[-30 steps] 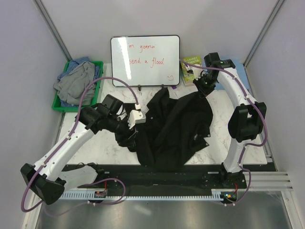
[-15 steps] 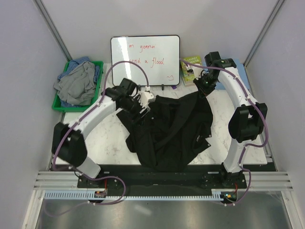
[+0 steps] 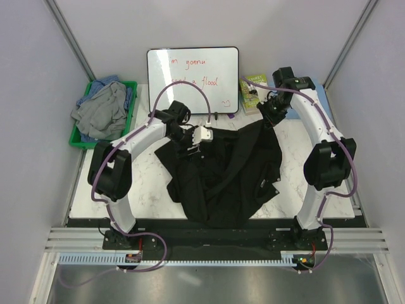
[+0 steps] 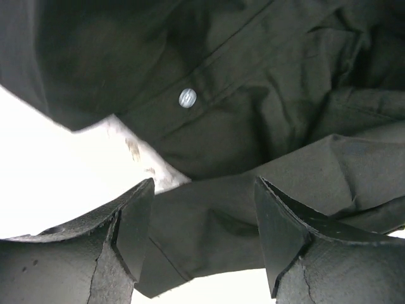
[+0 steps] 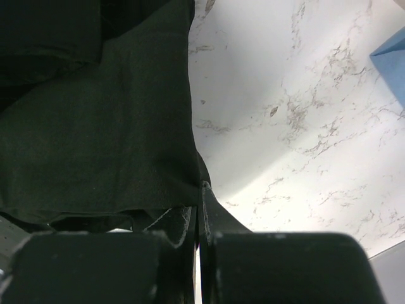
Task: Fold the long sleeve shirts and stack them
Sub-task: Flatten the shirt out
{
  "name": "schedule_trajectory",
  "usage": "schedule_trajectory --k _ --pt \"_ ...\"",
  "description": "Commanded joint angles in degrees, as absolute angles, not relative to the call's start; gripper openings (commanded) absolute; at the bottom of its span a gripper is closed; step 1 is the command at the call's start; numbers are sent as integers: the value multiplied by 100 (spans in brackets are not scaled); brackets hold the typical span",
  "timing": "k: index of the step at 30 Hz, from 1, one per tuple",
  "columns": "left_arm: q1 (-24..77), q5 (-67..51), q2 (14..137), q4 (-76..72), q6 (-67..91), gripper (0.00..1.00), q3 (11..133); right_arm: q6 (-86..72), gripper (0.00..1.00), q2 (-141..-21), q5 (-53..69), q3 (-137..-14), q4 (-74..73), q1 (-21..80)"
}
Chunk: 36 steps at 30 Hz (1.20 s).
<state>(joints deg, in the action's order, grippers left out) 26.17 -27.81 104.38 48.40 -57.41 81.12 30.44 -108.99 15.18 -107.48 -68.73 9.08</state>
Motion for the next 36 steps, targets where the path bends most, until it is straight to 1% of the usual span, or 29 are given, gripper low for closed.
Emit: schedule_trajectory --k 1,2,4,7,9,10,12,13,14,16,17,19,20,22,24,25,26,27,28,30,31,32,36 --pt "2803 -3296 10538 5062 -6890 70 8174 2839 0 -11162 1573 -11170 -6653 879" --pt "2847 -3313 10538 5089 -6908 67 8104 2821 0 -11240 1512 -11214 -6601 879" --pt "2962 -3331 10495 5167 -6978 66 7964 2778 0 -11355 1459 -11407 -6583 870" --pt "3032 -3252 10206 5448 -7198 57 7577 2707 0 -11495 1398 -11715 -6539 818" --pt "3032 -3199 9959 5624 -7286 35 7296 2654 0 -11557 1354 -11944 -6513 782" --pt "3032 -3191 9714 5877 -7286 19 7243 2628 0 -11619 1345 -12014 -6504 765" --pt "3041 -3295 9415 6309 -7164 11 7321 2593 0 -11645 1345 -12137 -6513 756" --pt "3041 -3505 9196 6502 -7076 4 7391 2584 0 -11637 1336 -12146 -6495 756" --pt "3041 -3637 8715 6948 -7014 2 7531 2593 0 -11628 1327 -12129 -6486 747" --pt "3102 -3866 8106 7363 -6943 2 7541 2593 0 -11610 1275 -12111 -6434 730" --pt "3320 -3824 7521 7678 -6952 2 7358 2575 0 -11602 1283 -12111 -6399 721" --pt "3655 -3526 7034 7953 -6961 2 7024 2514 0 -11602 1283 -12129 -6302 660" --pt "3961 -3446 6796 8032 -6944 2 6631 2496 0 -11610 1292 -12216 -6284 650" --pt "4191 -3384 6207 8077 -6812 3 6242 2435 0 -11610 1327 -12313 -6223 589" --pt "4744 -3314 5838 7851 -6568 8 5758 2365 0 -11628 1467 -12497 -6214 554" --pt "4903 -3122 5784 7518 -6331 18 5652 2338 0 -11619 1529 -12542 -6223 545" --pt "4974 -2964 5775 7106 -5963 23 5573 2329 0 -11593 1642 -12559 -6223 554" --pt "4957 -2762 5844 6710 -5402 26 5581 2303 0 -11575 1678 -12551 -6231 554" --pt "4914 -2551 6158 6184 -5344 36 5607 2285 0 -11532 1722 -12533 -6275 554" --pt "4598 -2601 6695 5908 -5466 45 5949 2285 0 -11470 1810 -12385 -6302 562" --pt "4492 -2749 7219 5663 -5510 52 6116 2285 0 -11391 1828 -12297 -6302 562" --pt "4352 -2803 7451 5521 -5580 68 6448 2285 0 -11356 1846 -12139 -6302 563" --pt "4096 -2751 8444 4809 -6001 71 7100 2276 0 -11198 1942 -11822 -6311 554"
